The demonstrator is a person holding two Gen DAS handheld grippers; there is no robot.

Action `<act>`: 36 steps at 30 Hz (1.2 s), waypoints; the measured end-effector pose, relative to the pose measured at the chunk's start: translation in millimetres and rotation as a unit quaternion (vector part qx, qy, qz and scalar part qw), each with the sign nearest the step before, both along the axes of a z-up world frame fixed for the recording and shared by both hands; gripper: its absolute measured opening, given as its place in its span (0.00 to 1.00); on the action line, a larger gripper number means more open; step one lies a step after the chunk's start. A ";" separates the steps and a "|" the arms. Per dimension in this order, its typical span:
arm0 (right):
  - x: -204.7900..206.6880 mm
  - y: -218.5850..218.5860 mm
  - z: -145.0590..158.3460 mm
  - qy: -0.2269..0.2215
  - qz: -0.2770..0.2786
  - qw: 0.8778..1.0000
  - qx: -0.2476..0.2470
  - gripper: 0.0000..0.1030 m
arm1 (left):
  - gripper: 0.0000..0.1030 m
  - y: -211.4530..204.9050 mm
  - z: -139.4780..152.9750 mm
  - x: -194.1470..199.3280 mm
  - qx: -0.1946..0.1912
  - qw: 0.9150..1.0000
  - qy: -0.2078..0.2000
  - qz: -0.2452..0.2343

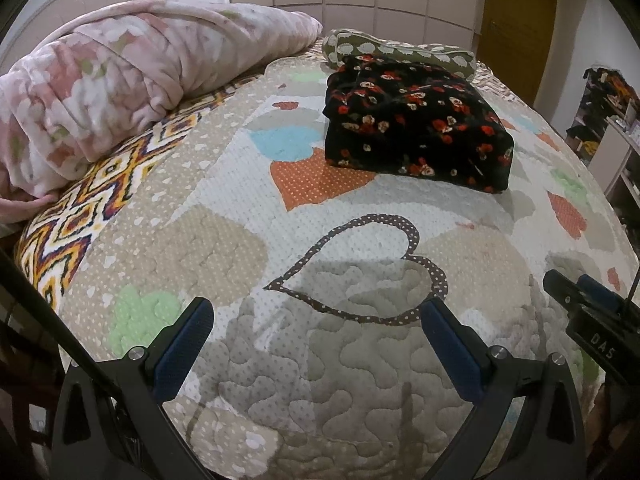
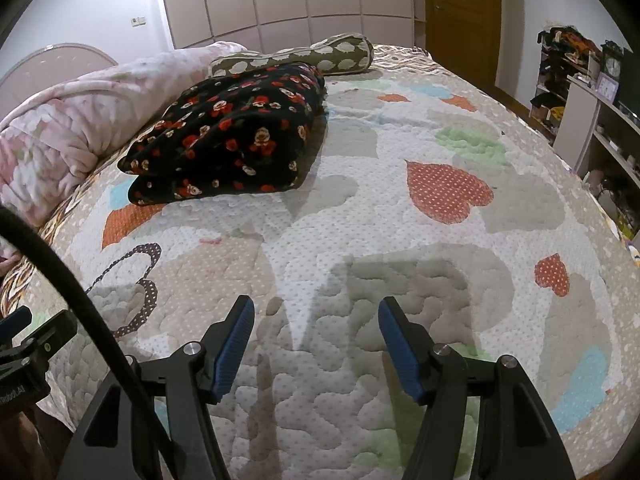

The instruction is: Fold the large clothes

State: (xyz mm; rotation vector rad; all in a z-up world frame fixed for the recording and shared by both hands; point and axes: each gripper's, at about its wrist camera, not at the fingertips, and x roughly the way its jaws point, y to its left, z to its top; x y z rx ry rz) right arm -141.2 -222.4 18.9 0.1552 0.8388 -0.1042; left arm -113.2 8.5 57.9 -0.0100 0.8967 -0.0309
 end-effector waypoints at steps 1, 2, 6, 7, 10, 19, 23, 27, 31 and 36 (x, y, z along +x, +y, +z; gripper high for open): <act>-0.3 0.7 0.1 0.000 0.000 1.000 -0.001 0.67 | 1.00 0.3 0.1 0.1 0.000 1.000 -0.001 -0.001; -0.1 1.0 0.2 0.000 0.001 1.000 -0.002 0.68 | 1.00 0.1 -0.1 -0.1 -0.001 1.000 -0.001 -0.001; 0.4 2.3 0.3 0.000 0.003 1.000 -0.006 0.68 | 1.00 -1.0 -0.5 -0.8 -0.004 1.000 0.001 -0.004; 0.7 2.6 0.2 0.000 0.004 1.000 -0.007 0.68 | 1.00 -1.4 -0.4 -0.9 -0.005 1.000 0.002 -0.005; 0.4 3.5 0.2 0.000 0.005 1.000 -0.009 0.68 | 1.00 -2.6 -0.2 -1.6 -0.010 1.000 0.005 -0.007; 0.3 6.0 -0.1 0.001 0.008 1.000 -0.017 0.69 | 1.00 -1.6 0.6 -2.5 -0.019 1.000 0.009 -0.007; 0.4 7.8 -0.4 0.004 0.010 1.000 -0.021 0.69 | 1.00 -2.0 0.9 -3.2 -0.020 1.000 0.010 -0.007; 0.0 9.6 -0.2 0.005 0.012 1.000 -0.024 0.69 | 1.00 -2.3 0.3 -3.4 -0.022 1.000 0.013 -0.008; 0.4 10.1 0.7 0.003 0.013 1.000 -0.026 0.69 | 1.00 -2.9 -0.4 -3.5 -0.025 1.000 0.016 -0.008; 0.8 11.0 0.8 0.004 0.013 1.000 -0.027 0.70 | 1.00 -2.9 -1.1 -4.2 -0.026 0.999 0.018 -0.009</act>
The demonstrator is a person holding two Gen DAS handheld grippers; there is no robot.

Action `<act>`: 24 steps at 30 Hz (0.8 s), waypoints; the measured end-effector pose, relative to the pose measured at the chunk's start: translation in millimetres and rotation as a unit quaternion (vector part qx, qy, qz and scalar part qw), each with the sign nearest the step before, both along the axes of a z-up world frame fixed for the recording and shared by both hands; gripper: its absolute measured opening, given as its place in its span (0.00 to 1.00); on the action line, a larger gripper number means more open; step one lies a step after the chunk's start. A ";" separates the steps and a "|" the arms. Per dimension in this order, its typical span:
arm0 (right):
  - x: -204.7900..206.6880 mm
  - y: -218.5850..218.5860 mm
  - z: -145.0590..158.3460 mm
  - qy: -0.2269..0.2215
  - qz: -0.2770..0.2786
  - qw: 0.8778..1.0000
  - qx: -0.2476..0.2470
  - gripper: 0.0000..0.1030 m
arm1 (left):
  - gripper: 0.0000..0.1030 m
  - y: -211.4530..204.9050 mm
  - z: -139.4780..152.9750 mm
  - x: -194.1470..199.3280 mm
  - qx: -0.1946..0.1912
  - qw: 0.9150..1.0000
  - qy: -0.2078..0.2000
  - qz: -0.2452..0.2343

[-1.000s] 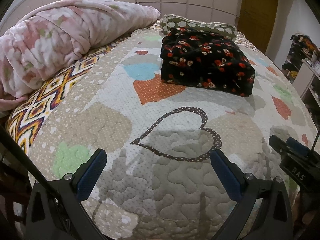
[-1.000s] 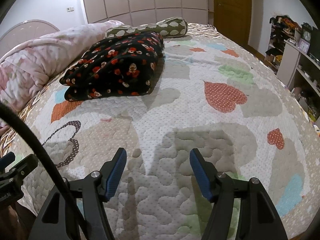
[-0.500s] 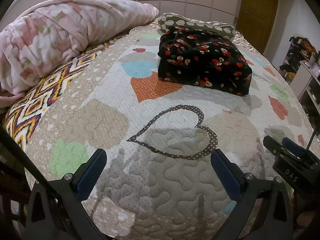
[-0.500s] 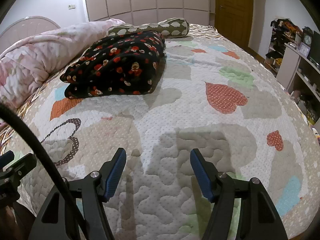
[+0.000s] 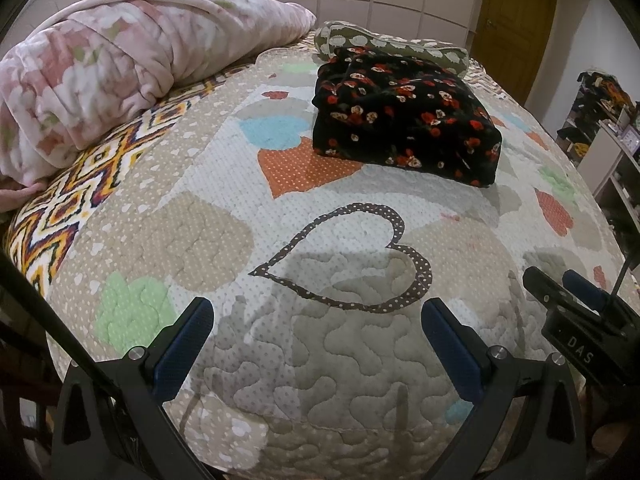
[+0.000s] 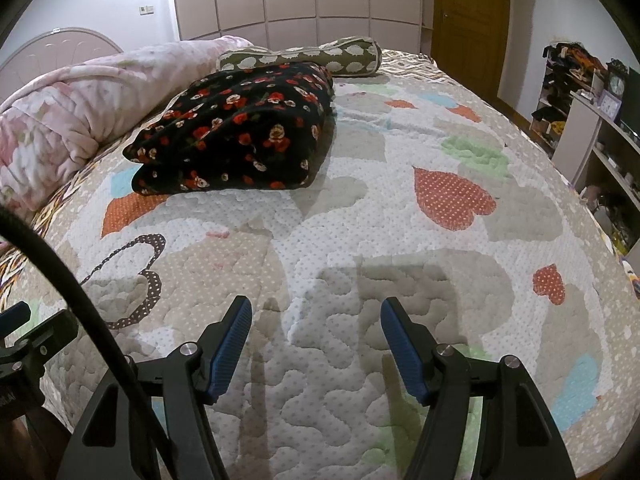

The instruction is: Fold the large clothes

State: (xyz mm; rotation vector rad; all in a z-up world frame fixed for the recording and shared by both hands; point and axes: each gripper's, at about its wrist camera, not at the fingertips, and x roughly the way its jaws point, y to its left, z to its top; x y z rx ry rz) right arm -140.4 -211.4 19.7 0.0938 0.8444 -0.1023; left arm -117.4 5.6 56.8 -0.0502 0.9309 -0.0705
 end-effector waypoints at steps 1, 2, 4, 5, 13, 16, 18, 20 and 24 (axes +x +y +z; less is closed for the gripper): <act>-0.2 0.1 -0.1 0.000 0.000 1.000 0.000 0.70 | 1.00 -0.1 -0.1 -0.1 0.000 1.000 0.000 0.000; -0.3 0.2 -0.1 0.001 -0.001 1.000 0.000 0.70 | 1.00 -0.2 -0.1 -0.1 0.000 1.000 0.000 0.000; -0.7 0.4 0.4 0.001 -0.002 1.000 0.000 0.70 | 1.00 -0.6 -0.2 -0.3 0.000 1.000 0.000 0.000; -0.6 0.1 0.4 0.001 -0.002 1.000 -0.001 0.70 | 1.00 -0.4 -0.6 -0.4 -0.001 1.000 0.000 0.000; -1.2 -1.0 1.0 0.003 -0.005 1.000 -0.006 0.70 | 1.00 -1.1 -1.4 -0.9 0.000 1.000 0.002 0.001; -1.2 0.3 0.9 0.003 -0.004 1.000 -0.008 0.71 | 1.00 -1.6 -2.1 -1.3 0.000 1.000 0.002 0.001; -0.9 0.8 0.6 0.005 -0.005 1.000 -0.010 0.71 | 1.00 -1.4 -2.7 -1.3 0.000 1.000 0.002 0.001; -0.5 1.8 0.1 0.008 -0.005 1.000 -0.014 0.71 | 1.00 -0.3 -3.5 -1.8 -0.001 1.000 0.002 0.003; 0.1 4.9 0.1 0.011 -0.005 1.000 -0.023 0.72 | 1.00 3.3 -3.0 -1.4 -0.001 1.000 0.001 0.007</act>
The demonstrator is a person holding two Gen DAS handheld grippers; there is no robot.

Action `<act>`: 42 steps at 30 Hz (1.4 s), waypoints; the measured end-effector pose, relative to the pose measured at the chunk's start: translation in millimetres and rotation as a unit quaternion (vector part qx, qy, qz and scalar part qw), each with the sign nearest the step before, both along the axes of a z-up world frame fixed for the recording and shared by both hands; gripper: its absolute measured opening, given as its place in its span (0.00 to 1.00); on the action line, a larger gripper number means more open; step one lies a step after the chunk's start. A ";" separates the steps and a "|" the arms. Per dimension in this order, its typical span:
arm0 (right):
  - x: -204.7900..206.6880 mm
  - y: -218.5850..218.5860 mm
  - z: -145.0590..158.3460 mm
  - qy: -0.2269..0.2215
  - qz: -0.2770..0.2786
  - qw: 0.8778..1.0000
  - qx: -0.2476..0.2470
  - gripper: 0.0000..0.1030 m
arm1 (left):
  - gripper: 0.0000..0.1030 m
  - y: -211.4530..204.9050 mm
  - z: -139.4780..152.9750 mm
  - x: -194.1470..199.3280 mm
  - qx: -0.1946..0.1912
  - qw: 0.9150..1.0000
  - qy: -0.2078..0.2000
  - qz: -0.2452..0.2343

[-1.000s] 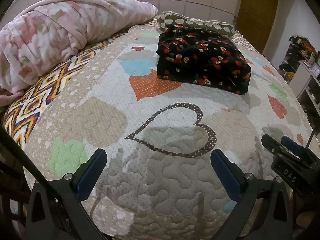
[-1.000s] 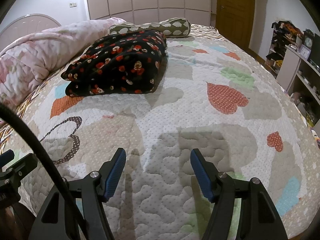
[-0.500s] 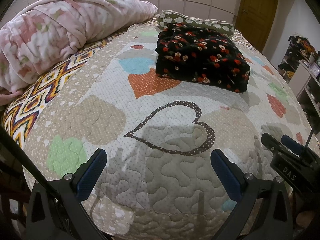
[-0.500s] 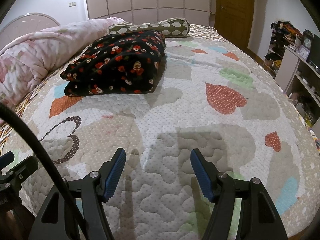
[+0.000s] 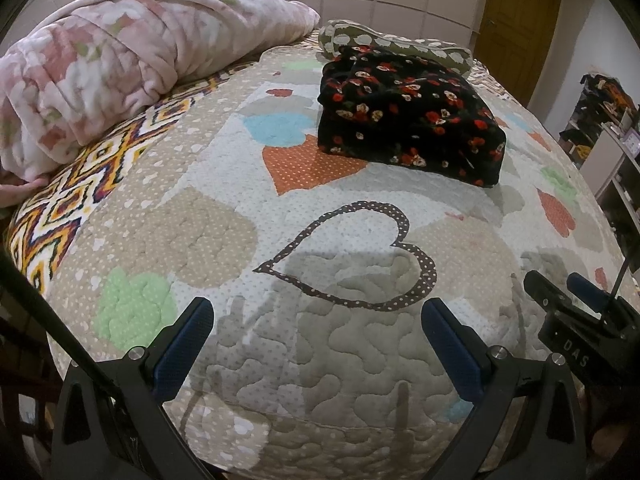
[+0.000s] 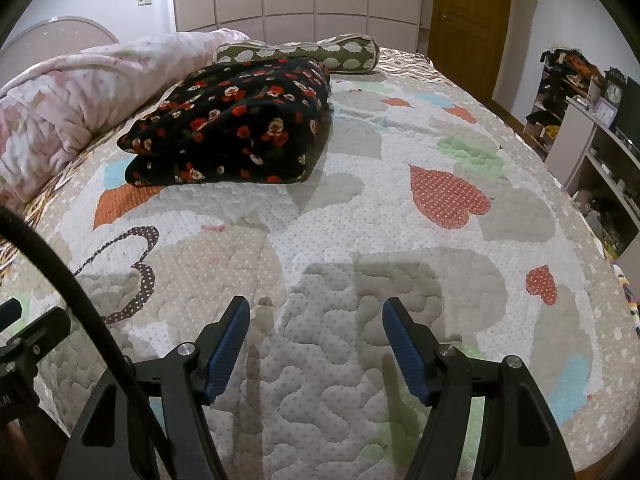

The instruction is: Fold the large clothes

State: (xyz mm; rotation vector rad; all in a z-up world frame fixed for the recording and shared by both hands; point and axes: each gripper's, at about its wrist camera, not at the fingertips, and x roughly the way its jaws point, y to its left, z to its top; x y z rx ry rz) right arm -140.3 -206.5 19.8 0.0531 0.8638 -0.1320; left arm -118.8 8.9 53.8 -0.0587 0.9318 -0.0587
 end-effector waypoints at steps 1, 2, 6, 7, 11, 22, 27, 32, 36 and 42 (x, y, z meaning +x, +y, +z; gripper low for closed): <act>-0.1 0.9 0.5 0.001 0.000 1.000 -0.003 0.72 | 1.00 1.1 0.3 0.4 0.000 1.000 0.000 0.000; -0.1 1.8 0.9 0.001 0.000 1.000 -0.005 0.73 | 1.00 1.6 0.7 0.3 0.001 1.000 0.000 0.000; -0.3 4.3 2.3 0.000 -0.001 1.000 -0.016 0.74 | 1.00 0.8 0.6 -0.5 0.002 1.000 0.000 0.000; -0.3 4.4 2.4 0.000 -0.001 1.000 -0.018 0.74 | 1.00 0.4 0.6 -0.6 0.002 1.000 0.000 -0.001; -0.7 2.7 2.8 0.001 -0.006 1.000 -0.020 0.74 | 1.00 -1.1 0.3 -0.8 0.004 1.000 0.000 -0.003; -0.9 5.9 3.3 0.001 -0.007 1.000 -0.025 0.74 | 1.00 3.9 -1.7 1.1 0.013 1.000 0.002 0.008; -0.7 6.9 3.0 0.001 -0.006 1.000 -0.026 0.75 | 1.00 4.4 -4.1 1.7 0.014 1.000 0.005 0.005; -0.8 7.3 3.0 0.000 -0.007 1.000 -0.024 0.75 | 1.00 2.2 -5.5 2.0 0.016 1.000 0.007 0.003; -0.8 8.4 3.5 0.000 -0.005 1.000 -0.026 0.75 | 1.00 1.0 -6.7 1.8 0.017 1.000 0.008 0.001; 0.2 12.6 5.0 -0.002 0.004 1.000 -0.028 0.77 | 1.00 0.9 -7.6 1.6 0.017 1.000 0.011 -0.002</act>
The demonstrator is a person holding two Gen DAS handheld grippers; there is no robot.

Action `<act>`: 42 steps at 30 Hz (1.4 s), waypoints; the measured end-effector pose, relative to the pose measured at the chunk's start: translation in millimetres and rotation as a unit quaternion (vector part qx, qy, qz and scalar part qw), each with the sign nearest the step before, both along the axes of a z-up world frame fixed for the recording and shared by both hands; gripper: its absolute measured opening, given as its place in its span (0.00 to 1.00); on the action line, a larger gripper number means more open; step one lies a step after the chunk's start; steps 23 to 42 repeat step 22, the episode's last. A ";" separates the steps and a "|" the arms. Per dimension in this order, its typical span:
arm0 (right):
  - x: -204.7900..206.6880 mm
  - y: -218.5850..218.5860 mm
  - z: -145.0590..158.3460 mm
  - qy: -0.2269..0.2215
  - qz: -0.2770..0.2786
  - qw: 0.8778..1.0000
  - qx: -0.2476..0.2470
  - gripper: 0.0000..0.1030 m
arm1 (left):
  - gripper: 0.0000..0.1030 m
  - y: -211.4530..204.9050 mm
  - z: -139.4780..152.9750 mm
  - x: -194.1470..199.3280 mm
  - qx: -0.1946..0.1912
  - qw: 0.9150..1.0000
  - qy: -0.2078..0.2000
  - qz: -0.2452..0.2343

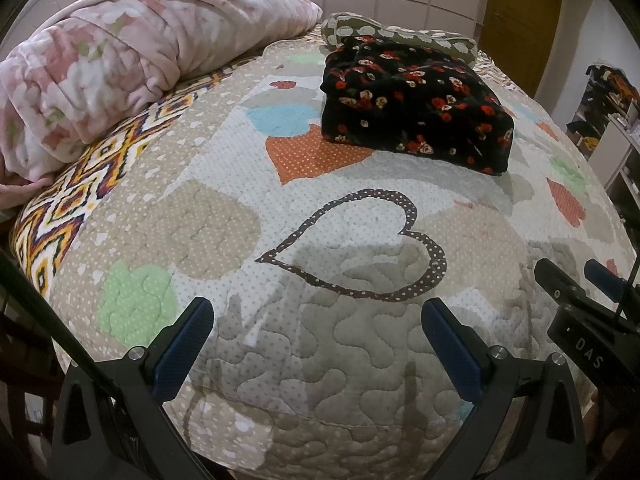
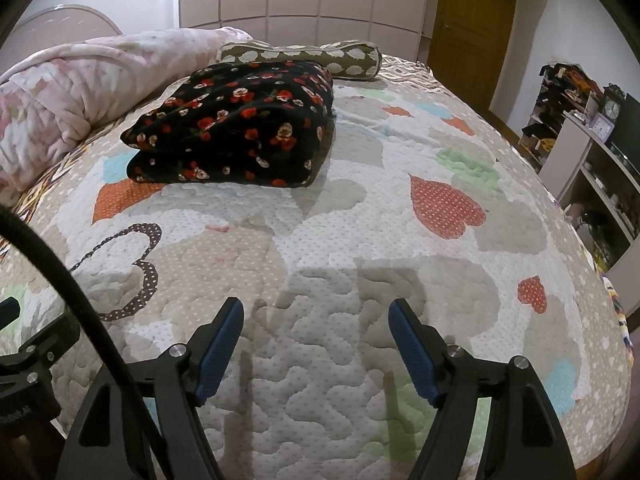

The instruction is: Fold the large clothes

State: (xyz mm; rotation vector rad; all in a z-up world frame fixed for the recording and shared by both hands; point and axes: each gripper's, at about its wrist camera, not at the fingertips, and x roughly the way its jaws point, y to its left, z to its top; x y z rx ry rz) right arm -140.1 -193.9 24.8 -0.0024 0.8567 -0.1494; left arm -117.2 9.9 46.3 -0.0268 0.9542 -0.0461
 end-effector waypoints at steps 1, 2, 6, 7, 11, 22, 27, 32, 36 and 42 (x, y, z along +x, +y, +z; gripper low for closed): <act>0.1 0.2 0.1 0.000 0.001 1.000 0.000 0.77 | 1.00 -0.2 0.2 0.1 0.000 1.000 0.000 -0.001; 0.0 0.4 0.2 -0.001 0.002 1.000 0.001 0.77 | 1.00 -0.3 0.0 -0.1 -0.001 1.000 0.001 -0.002; -0.1 2.3 1.3 -0.003 0.007 1.000 0.001 0.77 | 1.00 -1.0 -2.1 -0.2 -0.002 1.000 0.003 -0.006; -0.6 2.3 1.4 -0.004 0.008 1.000 0.001 0.77 | 1.00 -1.4 -2.3 -0.3 -0.001 1.000 0.004 -0.007; -0.7 3.0 1.6 -0.004 0.009 1.000 0.001 0.77 | 1.00 -2.0 -2.3 -0.5 -0.003 1.000 0.004 -0.009; 0.6 9.5 2.9 -0.004 0.023 1.000 0.004 0.78 | 1.00 0.0 -2.2 -0.3 -0.005 1.000 0.007 -0.010; 0.6 9.5 2.9 -0.004 0.023 1.000 0.004 0.78 | 1.00 0.0 -2.2 -0.3 -0.005 1.000 0.007 -0.010; 0.6 9.5 2.9 -0.004 0.023 1.000 0.004 0.78 | 1.00 0.0 -2.2 -0.3 -0.005 1.000 0.007 -0.010; 0.6 9.5 2.9 -0.004 0.023 1.000 0.004 0.78 | 1.00 0.0 -2.2 -0.3 -0.005 1.000 0.007 -0.010; 0.6 9.5 2.9 -0.004 0.023 1.000 0.004 0.78 | 1.00 0.0 -2.2 -0.3 -0.005 1.000 0.007 -0.010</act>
